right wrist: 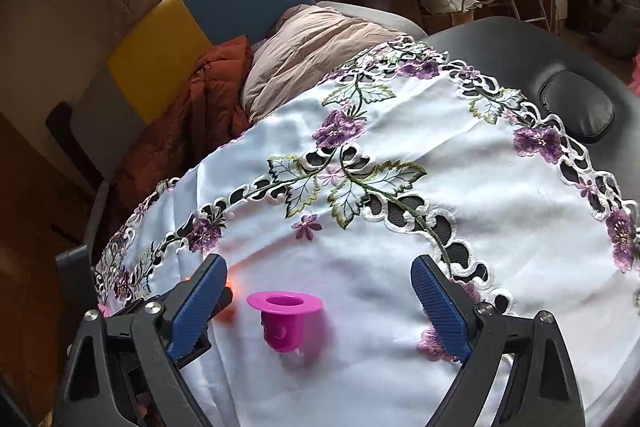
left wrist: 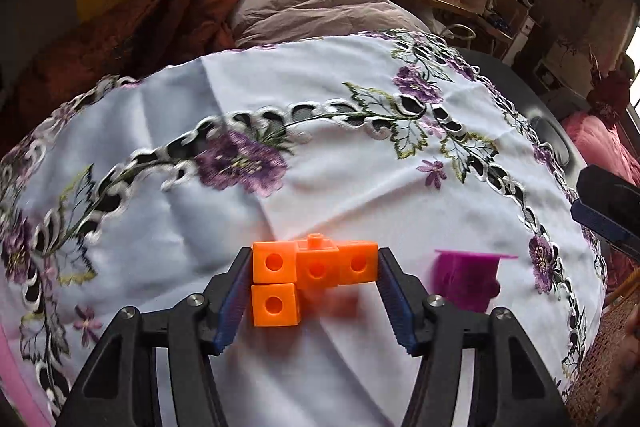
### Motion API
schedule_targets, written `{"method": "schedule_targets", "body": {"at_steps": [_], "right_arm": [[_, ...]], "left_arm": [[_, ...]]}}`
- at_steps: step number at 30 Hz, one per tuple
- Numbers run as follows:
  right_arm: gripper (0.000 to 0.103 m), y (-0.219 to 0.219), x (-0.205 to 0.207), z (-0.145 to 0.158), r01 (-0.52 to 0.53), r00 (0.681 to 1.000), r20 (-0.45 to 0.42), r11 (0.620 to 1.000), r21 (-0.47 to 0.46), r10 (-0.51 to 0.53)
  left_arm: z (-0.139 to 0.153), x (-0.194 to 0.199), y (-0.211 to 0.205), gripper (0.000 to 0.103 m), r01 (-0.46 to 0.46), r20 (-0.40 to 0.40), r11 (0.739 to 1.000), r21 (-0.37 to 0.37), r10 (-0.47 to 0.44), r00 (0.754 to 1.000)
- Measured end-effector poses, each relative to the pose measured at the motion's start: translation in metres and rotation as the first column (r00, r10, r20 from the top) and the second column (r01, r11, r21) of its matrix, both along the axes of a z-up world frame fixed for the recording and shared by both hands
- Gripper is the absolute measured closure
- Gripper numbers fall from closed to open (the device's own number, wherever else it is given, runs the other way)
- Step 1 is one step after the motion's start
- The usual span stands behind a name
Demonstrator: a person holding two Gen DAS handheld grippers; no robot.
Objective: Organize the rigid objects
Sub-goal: 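Lift the orange cubes with the left gripper while the right grasps the pink suction cup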
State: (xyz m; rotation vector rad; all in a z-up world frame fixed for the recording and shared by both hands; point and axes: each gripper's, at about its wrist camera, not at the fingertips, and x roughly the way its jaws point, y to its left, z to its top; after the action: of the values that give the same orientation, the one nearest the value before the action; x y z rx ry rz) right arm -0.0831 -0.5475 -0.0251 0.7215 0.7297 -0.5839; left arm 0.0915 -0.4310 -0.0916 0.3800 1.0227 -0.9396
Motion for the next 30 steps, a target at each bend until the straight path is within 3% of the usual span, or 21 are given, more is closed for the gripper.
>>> {"method": "schedule_targets", "body": {"at_steps": [7, 15, 24, 27, 28, 29, 30], "right_arm": [[0.009, 0.015, 0.021, -0.018, -0.129, 0.988, -0.077, 0.990, 0.048, 0.132], [0.009, 0.023, 0.032, -0.036, -0.188, 0.972, -0.125, 0.979, 0.085, 0.197], [0.023, 0.034, 0.049, -0.049, -0.247, 0.955, -0.150, 0.967, 0.068, 0.255], [0.043, 0.042, 0.057, -0.053, -0.283, 0.941, -0.190, 0.959, 0.010, 0.280], [0.063, 0.044, 0.060, -0.055, -0.300, 0.934, -0.203, 0.954, -0.001, 0.293], [0.070, 0.047, 0.063, -0.057, -0.316, 0.926, -0.220, 0.949, -0.005, 0.307], [0.070, 0.049, 0.064, -0.059, -0.322, 0.921, -0.240, 0.947, -0.019, 0.308]], "left_arm": [[0.012, -0.014, 0.062, 0.042, -0.115, 0.039, 0.993, -0.007, 0.115, 0.993], [0.036, -0.043, 0.111, 0.042, -0.192, 0.114, 0.980, -0.043, 0.196, 0.974], [0.061, -0.077, 0.158, 0.042, -0.248, 0.160, 0.964, -0.096, 0.261, 0.952], [0.069, -0.086, 0.175, 0.042, -0.266, 0.176, 0.957, -0.114, 0.283, 0.943], [0.071, -0.088, 0.180, 0.042, -0.272, 0.181, 0.955, -0.119, 0.290, 0.940], [0.073, -0.091, 0.186, 0.042, -0.280, 0.182, 0.952, -0.124, 0.299, 0.937], [0.074, -0.093, 0.191, 0.042, -0.286, 0.182, 0.950, -0.128, 0.305, 0.935]]}}
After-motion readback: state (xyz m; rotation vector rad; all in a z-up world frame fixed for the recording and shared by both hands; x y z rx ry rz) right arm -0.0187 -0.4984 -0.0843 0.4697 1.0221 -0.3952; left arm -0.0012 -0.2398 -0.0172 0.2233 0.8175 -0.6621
